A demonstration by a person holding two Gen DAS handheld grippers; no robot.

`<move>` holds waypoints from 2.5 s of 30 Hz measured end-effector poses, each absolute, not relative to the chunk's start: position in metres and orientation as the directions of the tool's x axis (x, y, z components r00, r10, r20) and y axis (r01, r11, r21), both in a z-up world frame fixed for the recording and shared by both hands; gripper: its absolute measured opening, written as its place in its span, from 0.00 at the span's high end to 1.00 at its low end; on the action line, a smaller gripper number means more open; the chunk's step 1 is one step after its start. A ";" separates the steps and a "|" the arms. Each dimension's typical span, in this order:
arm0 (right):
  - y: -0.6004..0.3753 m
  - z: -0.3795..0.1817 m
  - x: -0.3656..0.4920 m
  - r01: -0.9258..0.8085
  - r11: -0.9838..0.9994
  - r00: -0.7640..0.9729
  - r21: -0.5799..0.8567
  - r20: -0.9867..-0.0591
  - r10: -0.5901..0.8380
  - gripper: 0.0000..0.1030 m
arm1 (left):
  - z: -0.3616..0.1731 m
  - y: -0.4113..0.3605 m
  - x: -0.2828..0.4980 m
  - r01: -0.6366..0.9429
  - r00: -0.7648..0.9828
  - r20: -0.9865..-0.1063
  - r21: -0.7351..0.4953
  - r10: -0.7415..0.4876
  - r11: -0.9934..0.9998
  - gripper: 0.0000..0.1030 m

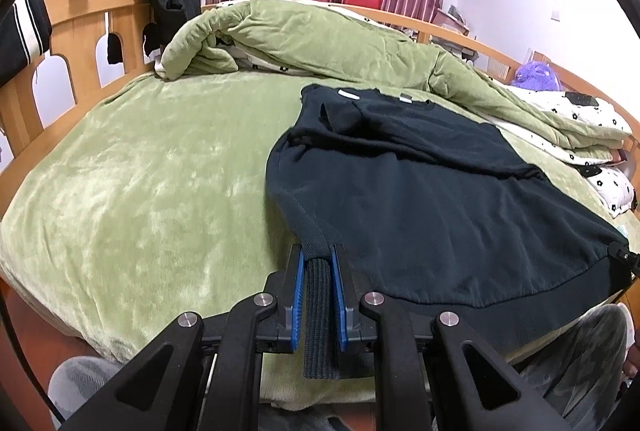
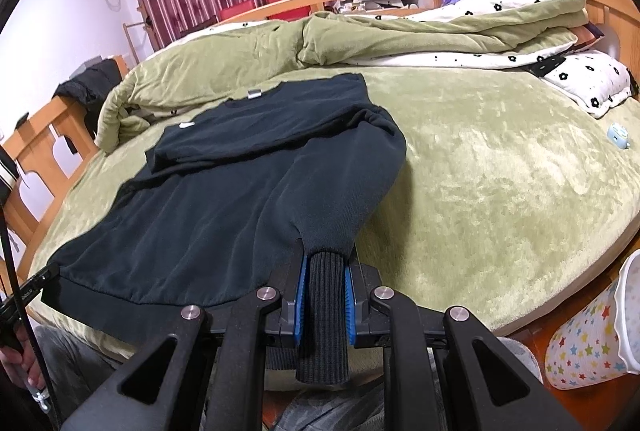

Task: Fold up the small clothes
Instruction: 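Lift the hem with both tools, fold it over toward the collar, open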

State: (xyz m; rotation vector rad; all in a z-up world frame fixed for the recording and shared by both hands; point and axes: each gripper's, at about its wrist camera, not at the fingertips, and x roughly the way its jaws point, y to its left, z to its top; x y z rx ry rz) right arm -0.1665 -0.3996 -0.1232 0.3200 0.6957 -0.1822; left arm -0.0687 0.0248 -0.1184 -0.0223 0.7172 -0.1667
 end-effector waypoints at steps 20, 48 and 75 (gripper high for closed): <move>-0.448 -0.040 -0.084 0.270 0.889 0.845 0.370 -0.534 -0.034 0.86 | -0.031 0.007 0.042 0.108 0.815 -0.557 -0.121 -0.158 0.987 0.88; -0.509 -0.043 0.161 0.290 0.863 0.830 0.413 -0.557 -0.013 0.86 | -0.062 -0.066 0.281 0.114 0.811 -0.570 -0.065 -0.130 0.991 0.88; -0.494 -0.124 0.141 0.300 0.944 0.695 0.138 -0.710 -0.117 0.40 | -0.123 -0.062 0.258 0.099 0.732 -0.676 -0.016 -0.084 0.995 0.36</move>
